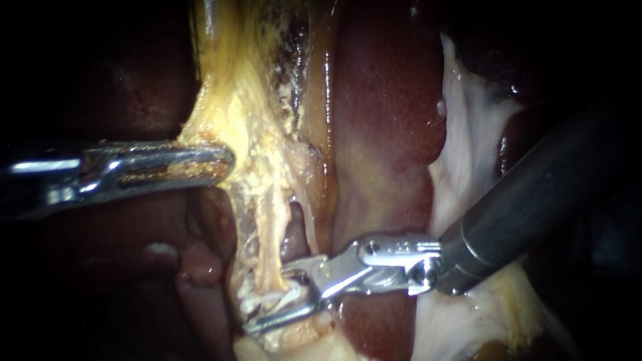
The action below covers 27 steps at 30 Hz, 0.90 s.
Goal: Clipping second clip left tube
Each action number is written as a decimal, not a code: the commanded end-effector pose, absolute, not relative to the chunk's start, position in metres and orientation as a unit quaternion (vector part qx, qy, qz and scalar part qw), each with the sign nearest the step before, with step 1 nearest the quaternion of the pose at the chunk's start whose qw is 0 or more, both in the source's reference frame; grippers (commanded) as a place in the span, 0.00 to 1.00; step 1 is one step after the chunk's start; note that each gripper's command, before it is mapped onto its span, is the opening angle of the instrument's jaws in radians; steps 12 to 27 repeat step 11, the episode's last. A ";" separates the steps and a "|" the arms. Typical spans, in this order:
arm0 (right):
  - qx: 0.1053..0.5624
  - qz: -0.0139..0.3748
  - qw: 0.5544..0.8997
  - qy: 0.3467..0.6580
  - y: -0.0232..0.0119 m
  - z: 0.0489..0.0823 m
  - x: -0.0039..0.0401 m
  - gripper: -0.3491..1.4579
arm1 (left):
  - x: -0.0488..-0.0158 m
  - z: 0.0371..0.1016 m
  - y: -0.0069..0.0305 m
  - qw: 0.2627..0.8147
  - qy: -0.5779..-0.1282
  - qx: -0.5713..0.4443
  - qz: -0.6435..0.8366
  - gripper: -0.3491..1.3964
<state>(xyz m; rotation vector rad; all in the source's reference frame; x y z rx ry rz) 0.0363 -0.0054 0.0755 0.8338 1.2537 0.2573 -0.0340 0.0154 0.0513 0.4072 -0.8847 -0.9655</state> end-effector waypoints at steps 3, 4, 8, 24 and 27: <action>0.377 0.121 0.723 0.566 -0.0051 0.0755 0.0363 0.00 | -0.0340 0.0514 0.0155 0.774 -0.408 0.188 -0.446 0.00; 0.377 0.121 0.723 0.566 -0.0050 0.0755 0.0363 0.00 | -0.0340 0.0515 0.0155 0.774 -0.408 0.188 -0.446 0.00; 0.377 0.121 0.723 0.566 -0.0051 0.0758 0.0363 0.00 | -0.0339 0.0517 0.0156 0.774 -0.409 0.188 -0.445 0.00; 0.379 0.123 0.722 0.565 -0.0050 0.0759 0.0363 0.00 | -0.0339 0.0517 0.0156 0.774 -0.408 0.188 -0.445 0.00; 0.379 0.123 0.722 0.565 -0.0050 0.0759 0.0363 0.00 | -0.0339 0.0517 0.0156 0.774 -0.408 0.188 -0.445 0.00</action>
